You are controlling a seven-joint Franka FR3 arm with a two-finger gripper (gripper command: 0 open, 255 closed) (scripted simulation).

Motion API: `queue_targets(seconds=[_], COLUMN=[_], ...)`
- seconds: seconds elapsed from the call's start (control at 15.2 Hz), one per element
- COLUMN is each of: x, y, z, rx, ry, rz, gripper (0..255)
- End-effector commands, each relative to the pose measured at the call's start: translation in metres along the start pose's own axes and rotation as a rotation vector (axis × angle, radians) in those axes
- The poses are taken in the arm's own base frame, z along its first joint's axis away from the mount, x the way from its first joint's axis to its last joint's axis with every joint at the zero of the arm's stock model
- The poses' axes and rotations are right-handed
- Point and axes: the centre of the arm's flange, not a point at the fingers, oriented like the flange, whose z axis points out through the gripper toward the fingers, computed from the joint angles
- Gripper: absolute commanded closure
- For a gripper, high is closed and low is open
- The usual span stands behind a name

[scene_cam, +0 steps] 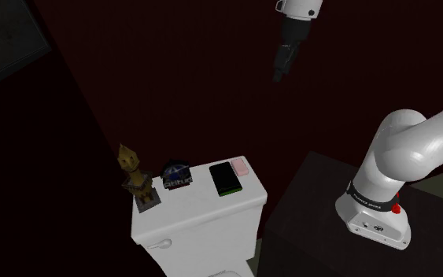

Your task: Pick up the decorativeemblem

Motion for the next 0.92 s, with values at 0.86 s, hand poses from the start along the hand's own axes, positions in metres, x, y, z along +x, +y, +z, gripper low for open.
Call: queue_targets(seconds=[0.86], x=[0.088], y=[-0.066], z=[0.128], rx=[0.024], ry=[0.011], rz=[-0.145], gripper=[0])
